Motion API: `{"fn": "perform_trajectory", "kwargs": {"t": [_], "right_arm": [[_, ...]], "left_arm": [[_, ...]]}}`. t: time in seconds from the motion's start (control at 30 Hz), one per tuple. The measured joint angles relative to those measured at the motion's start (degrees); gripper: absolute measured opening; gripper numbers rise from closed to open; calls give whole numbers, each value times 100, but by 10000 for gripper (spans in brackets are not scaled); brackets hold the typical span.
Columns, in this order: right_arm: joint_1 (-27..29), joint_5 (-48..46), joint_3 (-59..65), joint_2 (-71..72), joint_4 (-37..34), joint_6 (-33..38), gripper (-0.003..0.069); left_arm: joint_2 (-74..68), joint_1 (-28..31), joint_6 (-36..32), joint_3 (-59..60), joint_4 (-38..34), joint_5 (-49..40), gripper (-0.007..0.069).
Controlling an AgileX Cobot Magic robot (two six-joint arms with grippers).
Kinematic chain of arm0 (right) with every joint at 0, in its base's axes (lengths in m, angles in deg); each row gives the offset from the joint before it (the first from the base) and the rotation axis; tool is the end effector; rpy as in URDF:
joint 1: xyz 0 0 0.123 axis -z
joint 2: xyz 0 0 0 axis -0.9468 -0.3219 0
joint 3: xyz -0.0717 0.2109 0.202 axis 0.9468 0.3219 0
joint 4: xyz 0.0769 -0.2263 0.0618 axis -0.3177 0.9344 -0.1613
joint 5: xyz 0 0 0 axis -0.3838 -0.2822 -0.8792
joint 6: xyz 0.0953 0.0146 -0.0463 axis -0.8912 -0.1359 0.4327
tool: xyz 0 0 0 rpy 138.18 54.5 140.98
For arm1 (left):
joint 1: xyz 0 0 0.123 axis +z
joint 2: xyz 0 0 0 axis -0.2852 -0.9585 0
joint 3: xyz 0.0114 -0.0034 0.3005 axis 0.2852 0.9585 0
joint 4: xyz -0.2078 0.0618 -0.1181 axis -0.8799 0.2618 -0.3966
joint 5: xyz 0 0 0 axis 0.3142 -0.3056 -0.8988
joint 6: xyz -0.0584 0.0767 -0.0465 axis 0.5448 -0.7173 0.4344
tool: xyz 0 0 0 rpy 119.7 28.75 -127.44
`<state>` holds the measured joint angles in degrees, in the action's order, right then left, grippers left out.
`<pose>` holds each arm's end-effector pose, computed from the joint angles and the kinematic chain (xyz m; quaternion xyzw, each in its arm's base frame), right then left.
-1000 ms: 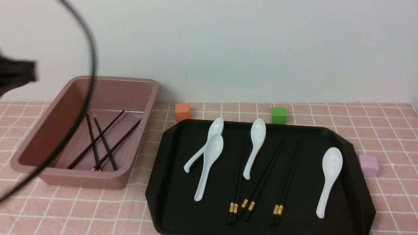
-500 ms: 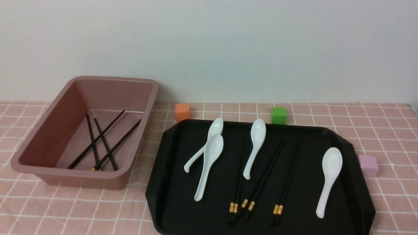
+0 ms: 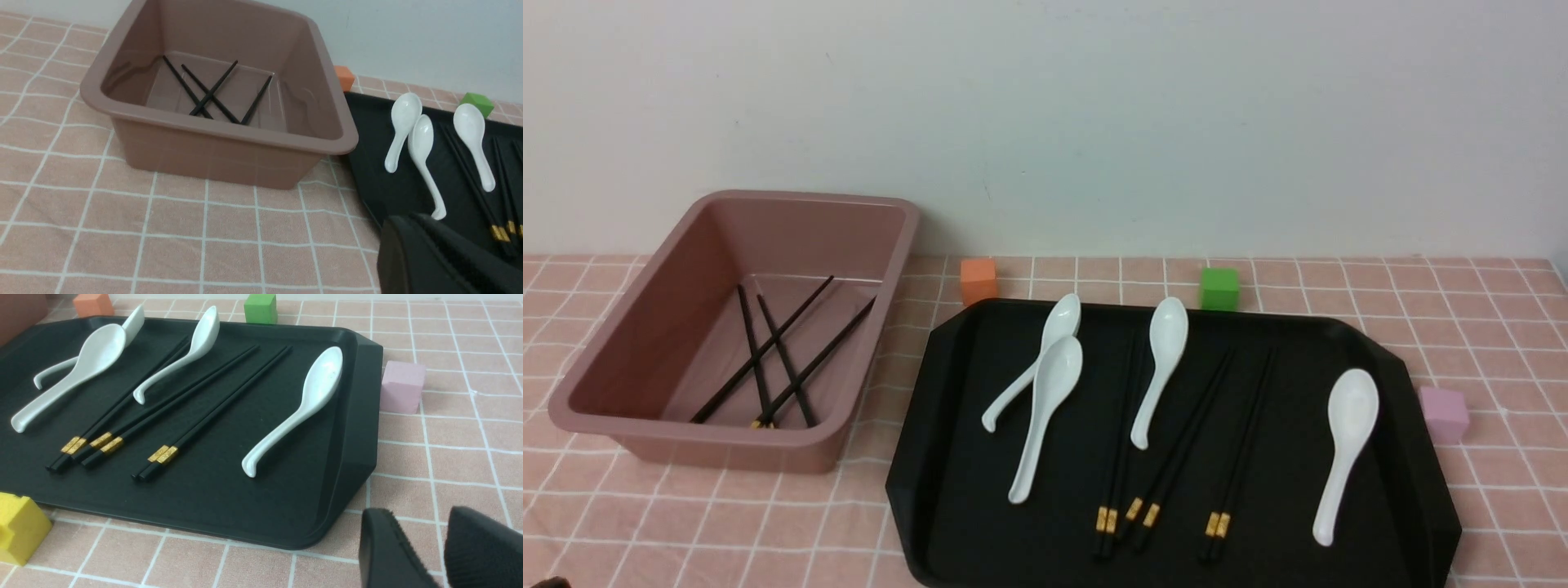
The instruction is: On pink tablecloth take chopsticks from black tray and put them in box.
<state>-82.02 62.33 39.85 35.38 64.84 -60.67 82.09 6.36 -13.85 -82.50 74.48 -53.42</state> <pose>0.0457 0.0073 0.1688 -0.0220 0.8082 0.0869 0.5821 0.0476 -0.0111 0.2091 -0.0473 0.7784 -0.1625 0.6045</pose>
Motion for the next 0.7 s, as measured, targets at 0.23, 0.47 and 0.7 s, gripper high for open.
{"fn": "perform_trajectory", "kwargs": {"t": [0.23, 0.47, 0.7], "right_arm": [[0, 0, 0, 0, 0, 0, 240], [0, 0, 0, 5, 0, 0, 240], [0, 4, 0, 5, -6, 0, 240]], "left_arm": [[317, 186, 41, 501, 230, 117, -13], [336, 464, 583, 750, 235, -186, -13], [336, 464, 602, 750, 235, -186, -13]]}}
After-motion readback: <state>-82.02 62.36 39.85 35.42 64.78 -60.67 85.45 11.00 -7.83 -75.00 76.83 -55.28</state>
